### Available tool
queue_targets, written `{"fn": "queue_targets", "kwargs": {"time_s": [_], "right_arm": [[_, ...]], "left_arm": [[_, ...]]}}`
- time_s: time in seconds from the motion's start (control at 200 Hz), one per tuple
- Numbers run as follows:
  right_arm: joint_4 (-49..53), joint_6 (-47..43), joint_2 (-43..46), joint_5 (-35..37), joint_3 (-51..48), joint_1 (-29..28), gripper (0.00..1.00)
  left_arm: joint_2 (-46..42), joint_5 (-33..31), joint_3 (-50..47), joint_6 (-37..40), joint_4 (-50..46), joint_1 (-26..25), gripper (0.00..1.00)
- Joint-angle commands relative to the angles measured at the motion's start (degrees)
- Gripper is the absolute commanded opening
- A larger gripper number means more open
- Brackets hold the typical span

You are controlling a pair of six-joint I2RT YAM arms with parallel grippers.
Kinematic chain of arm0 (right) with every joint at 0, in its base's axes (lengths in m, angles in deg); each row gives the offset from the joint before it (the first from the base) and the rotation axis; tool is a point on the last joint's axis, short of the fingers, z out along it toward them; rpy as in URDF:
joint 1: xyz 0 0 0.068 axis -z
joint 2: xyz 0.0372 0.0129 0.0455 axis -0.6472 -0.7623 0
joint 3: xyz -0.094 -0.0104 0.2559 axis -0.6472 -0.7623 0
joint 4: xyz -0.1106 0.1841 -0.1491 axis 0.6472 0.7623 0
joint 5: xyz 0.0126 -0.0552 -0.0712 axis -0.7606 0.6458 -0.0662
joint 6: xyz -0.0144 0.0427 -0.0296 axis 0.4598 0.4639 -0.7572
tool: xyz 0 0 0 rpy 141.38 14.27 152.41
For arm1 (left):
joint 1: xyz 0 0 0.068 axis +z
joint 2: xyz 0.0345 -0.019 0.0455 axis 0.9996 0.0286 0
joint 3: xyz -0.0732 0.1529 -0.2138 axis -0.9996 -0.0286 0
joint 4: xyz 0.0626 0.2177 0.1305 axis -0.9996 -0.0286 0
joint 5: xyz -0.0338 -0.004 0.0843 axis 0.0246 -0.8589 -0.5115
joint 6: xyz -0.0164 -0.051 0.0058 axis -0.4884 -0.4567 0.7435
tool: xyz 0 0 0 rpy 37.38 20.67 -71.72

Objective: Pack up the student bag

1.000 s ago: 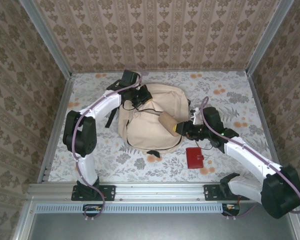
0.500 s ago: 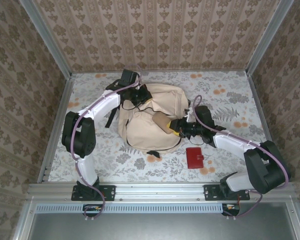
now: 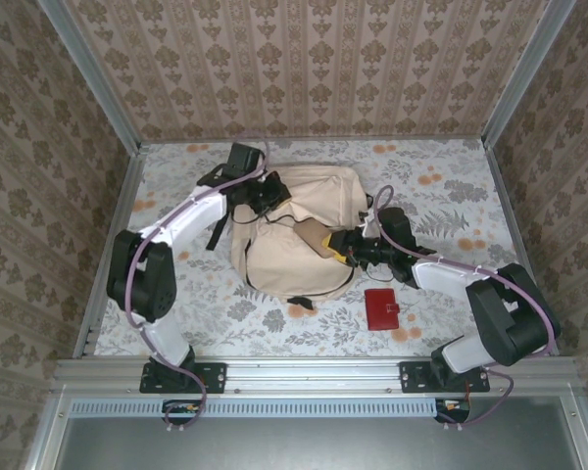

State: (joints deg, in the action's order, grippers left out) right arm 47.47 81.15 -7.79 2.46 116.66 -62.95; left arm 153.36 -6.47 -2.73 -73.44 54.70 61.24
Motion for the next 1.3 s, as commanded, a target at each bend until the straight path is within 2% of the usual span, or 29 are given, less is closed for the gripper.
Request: {"fn": "queue_targets", "kwargs": {"time_s": [0.0, 0.11, 0.24, 0.47, 0.515, 0.61, 0.665, 0.735, 0.855, 1.0, 1.105, 1.18, 1.295], "right_arm": [[-1.82, -1.94, -0.29, -1.02, 1.78, -0.56, 0.27], [-3.63, -2.74, -1.65, -3.49, 1.65, -1.10, 0.27], [-6.68, -2.74, -4.58, -4.80, 3.42, -2.39, 0.27], [-14.06, 1.06, -14.99, -6.04, 11.07, -5.08, 0.28], [-14.73, 1.79, -17.14, -6.04, 12.92, -5.54, 0.28], [-15.39, 2.51, -20.73, -6.12, 16.20, -6.21, 0.30], [-14.32, 2.63, -21.85, -5.51, 16.99, -6.05, 0.36], [-10.91, 1.68, -21.64, -3.54, 16.93, -5.70, 0.50], [-1.70, -2.05, -16.86, 1.10, 15.05, -5.34, 0.65], [12.65, -7.83, -7.08, 8.13, 12.19, -5.35, 0.74], [23.10, -10.64, -0.84, 13.54, 10.81, -5.48, 0.75], [29.76, -12.51, 1.89, 17.68, 10.98, -7.19, 0.70], [34.44, -13.47, 3.48, 23.42, 12.56, -12.40, 0.58]], "left_arm": [[-7.46, -1.76, -4.30, -2.52, 0.87, 0.63, 0.00], [-9.50, -2.00, -7.81, -4.27, 1.99, 0.58, 0.00], [-8.30, -1.54, -6.69, -4.55, 1.86, 0.64, 0.00], [-4.86, -0.51, -3.53, -4.11, 1.46, 0.58, 0.00], [-4.38, -0.42, -3.64, -4.02, 1.48, 2.46, 0.00], [-3.36, 0.50, -4.36, -4.02, 2.27, 3.48, 0.00], [-2.71, 0.98, -4.75, -4.00, 2.46, 4.10, 0.00], [-2.08, 1.50, -5.10, -3.67, 2.56, 4.72, 0.00], [-1.55, 2.10, -5.42, -2.90, 2.65, 5.60, 0.00], [-0.95, 2.81, -5.41, -1.85, 2.62, 6.36, 0.00], [-0.58, 3.73, -5.19, -0.88, 2.65, 6.70, 0.00], [-0.23, 4.69, -4.65, 0.73, 2.22, 6.82, 0.00], [-0.06, 4.95, -4.19, 2.62, 1.48, 6.94, 0.00]]}}
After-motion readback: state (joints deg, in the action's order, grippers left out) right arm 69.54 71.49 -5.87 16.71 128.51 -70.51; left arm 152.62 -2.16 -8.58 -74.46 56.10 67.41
